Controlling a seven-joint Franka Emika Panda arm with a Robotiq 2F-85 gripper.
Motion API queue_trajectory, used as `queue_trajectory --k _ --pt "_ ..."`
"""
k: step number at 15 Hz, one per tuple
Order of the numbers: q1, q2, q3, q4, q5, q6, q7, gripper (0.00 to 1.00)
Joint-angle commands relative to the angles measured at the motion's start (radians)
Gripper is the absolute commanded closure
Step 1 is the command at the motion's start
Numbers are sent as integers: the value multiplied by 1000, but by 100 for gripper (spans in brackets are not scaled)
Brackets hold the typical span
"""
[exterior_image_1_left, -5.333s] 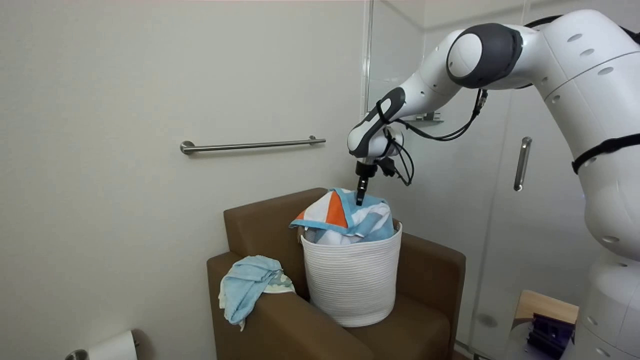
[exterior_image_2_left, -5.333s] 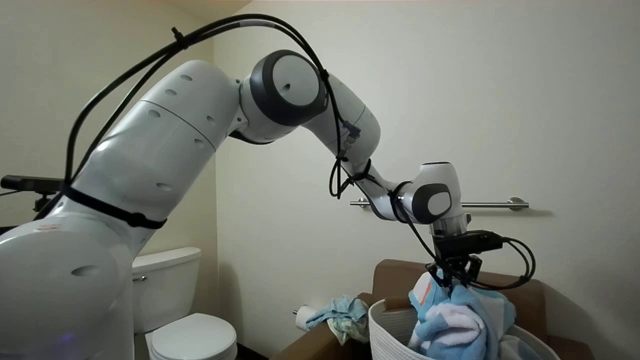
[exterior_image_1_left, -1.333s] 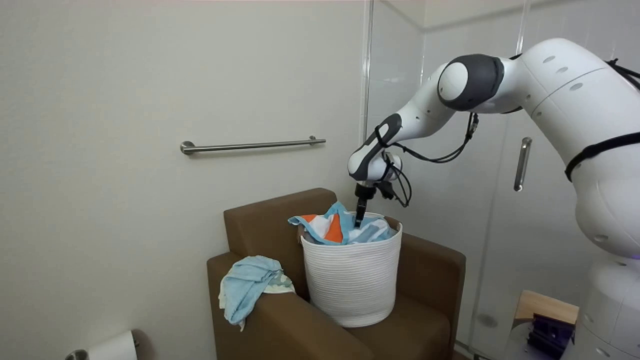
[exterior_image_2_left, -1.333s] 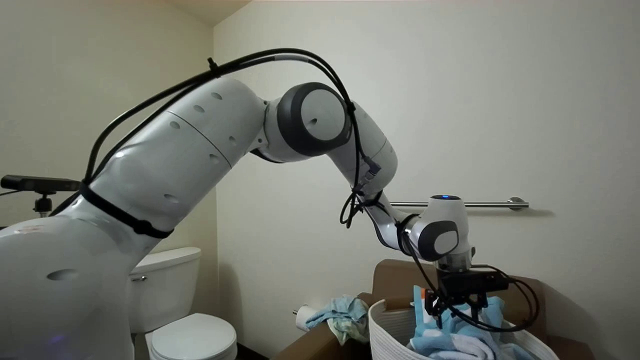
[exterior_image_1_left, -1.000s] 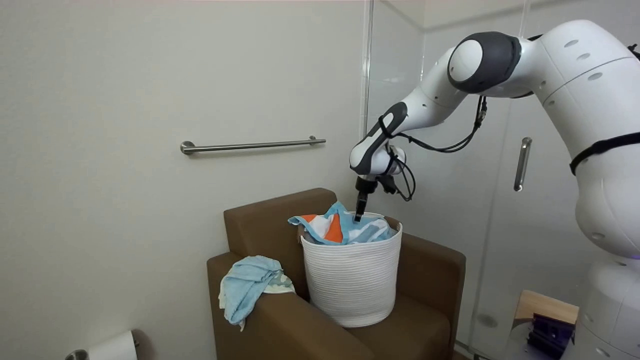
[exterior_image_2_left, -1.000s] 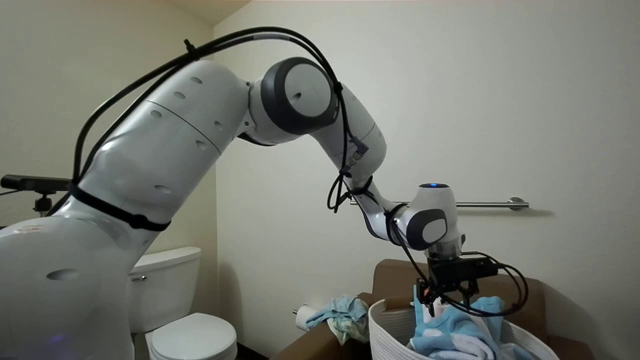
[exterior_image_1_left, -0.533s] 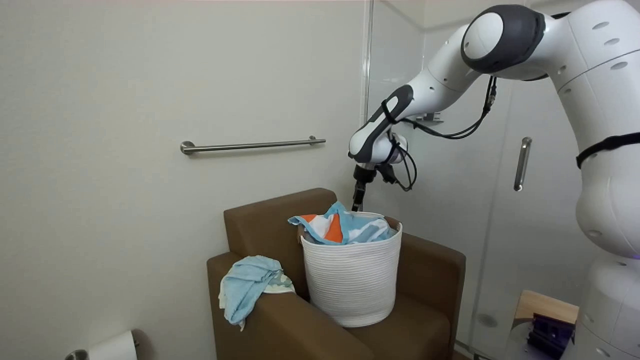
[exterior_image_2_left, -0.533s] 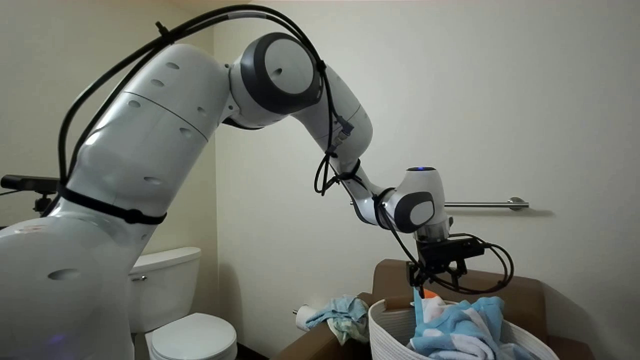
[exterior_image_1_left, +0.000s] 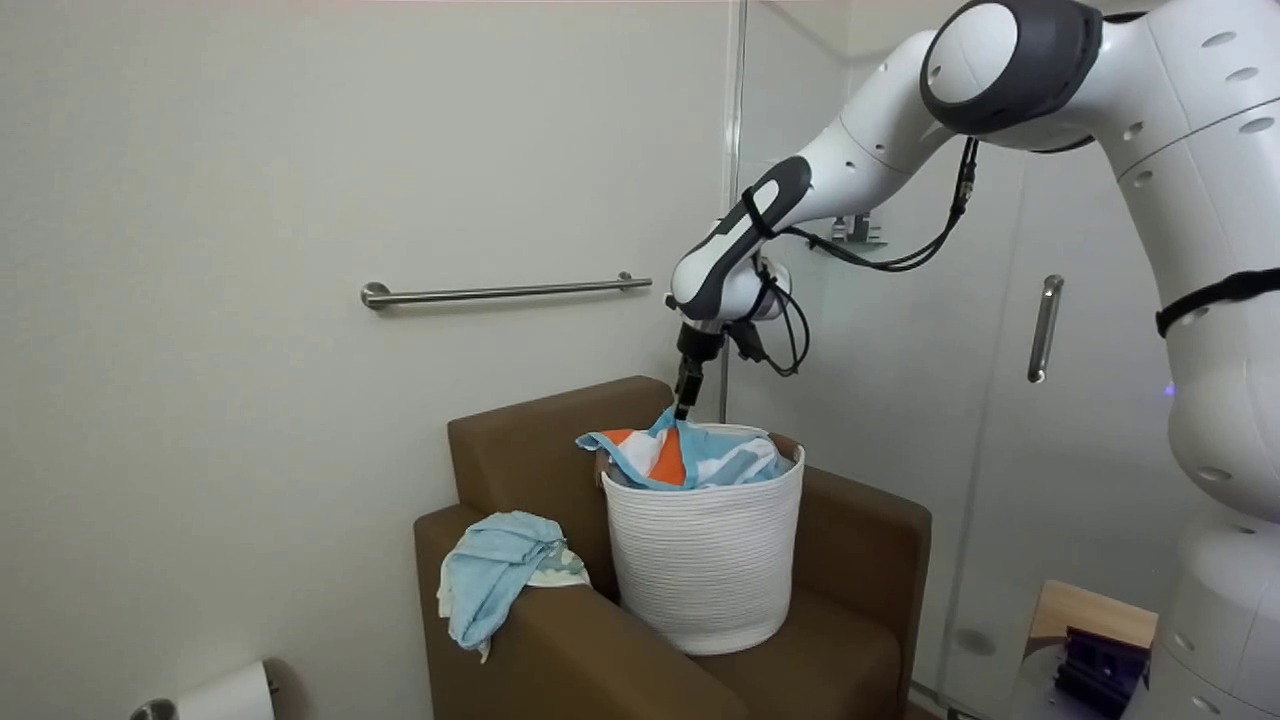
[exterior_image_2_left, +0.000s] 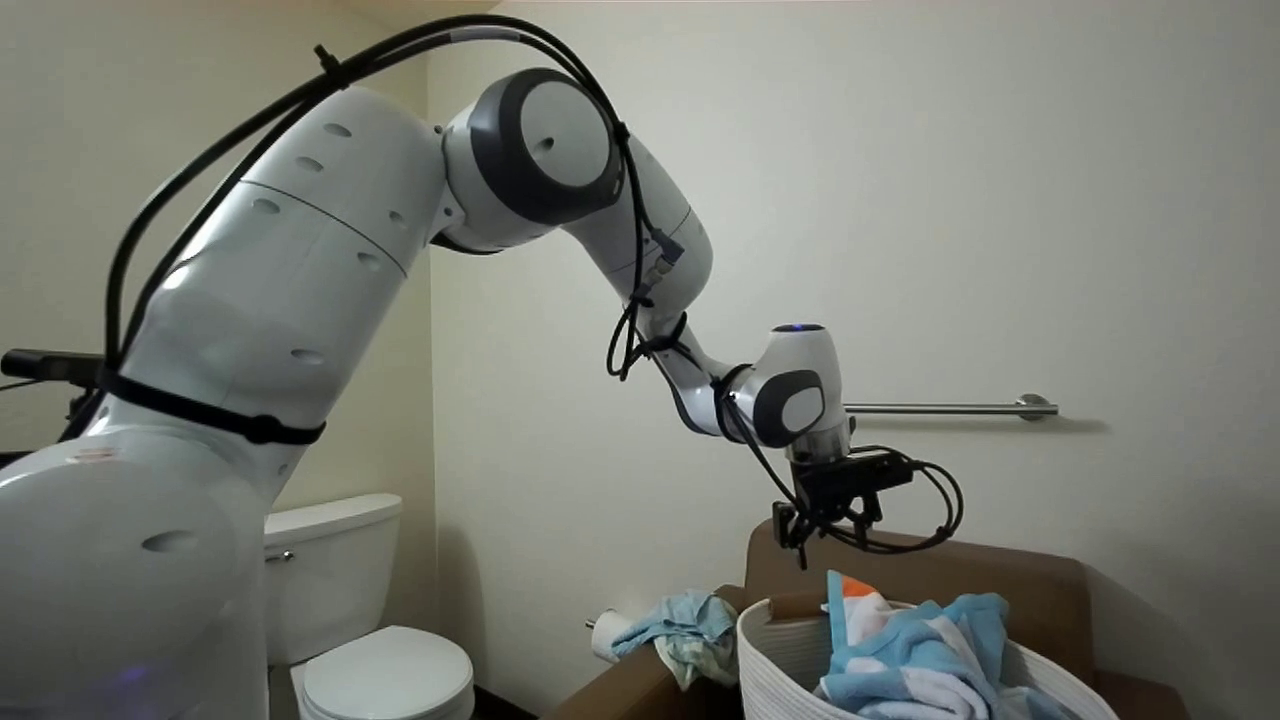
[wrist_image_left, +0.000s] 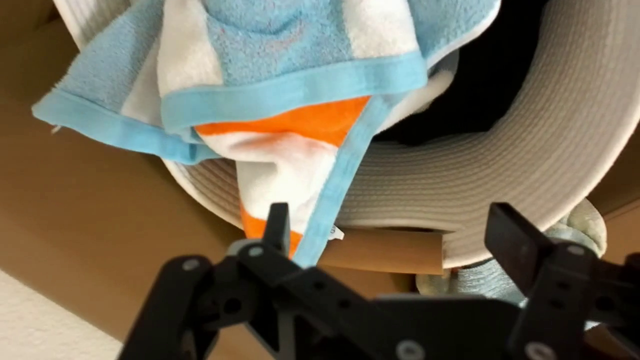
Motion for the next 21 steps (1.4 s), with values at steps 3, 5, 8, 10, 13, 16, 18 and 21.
queue_trajectory --k 3,5,8,10,13,16,18,21 --pt "66 7 -12 3 -13 5 -3 0" --pt "92 16 -17 10 -26 8 8 0" --pt "134 34 -23 28 -52 -6 28 0" --pt "161 41 -24 33 -66 -6 37 0" --pt "199 53 -28 42 -95 -9 50 0" --pt "232 68 -37 56 -132 -11 76 0" --pt "248 78 -40 66 -155 -17 96 0" --pt "266 97 -34 89 -176 -28 102 0"
